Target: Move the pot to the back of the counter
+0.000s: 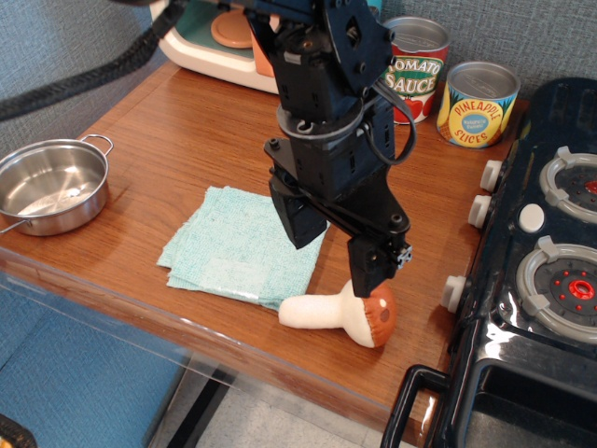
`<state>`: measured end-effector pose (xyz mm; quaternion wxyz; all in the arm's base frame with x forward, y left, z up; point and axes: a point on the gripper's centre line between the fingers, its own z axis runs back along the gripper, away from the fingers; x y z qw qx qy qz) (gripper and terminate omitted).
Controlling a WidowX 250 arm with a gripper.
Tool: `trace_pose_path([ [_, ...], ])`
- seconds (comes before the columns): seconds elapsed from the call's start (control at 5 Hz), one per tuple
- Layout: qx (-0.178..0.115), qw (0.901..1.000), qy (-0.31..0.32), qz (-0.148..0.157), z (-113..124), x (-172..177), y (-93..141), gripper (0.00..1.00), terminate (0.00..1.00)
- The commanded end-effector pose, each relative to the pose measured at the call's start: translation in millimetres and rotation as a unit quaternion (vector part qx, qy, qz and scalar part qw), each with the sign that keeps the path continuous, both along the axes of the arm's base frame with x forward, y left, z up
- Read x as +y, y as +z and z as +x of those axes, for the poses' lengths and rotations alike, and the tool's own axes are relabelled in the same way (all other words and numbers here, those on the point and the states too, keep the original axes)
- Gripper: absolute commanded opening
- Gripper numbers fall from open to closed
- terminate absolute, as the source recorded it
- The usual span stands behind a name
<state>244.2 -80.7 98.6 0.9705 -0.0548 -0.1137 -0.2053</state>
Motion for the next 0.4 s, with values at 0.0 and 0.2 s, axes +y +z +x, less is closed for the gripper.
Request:
trace_pose_path([
  [0.0,0.000,1.0000,0.000,0.000,0.0,0.0,0.0,1.00,0.00],
  [0.2,-0.010,0.9992,0.038,0.006,3.4,47.2,5.4,1.00,0.00],
])
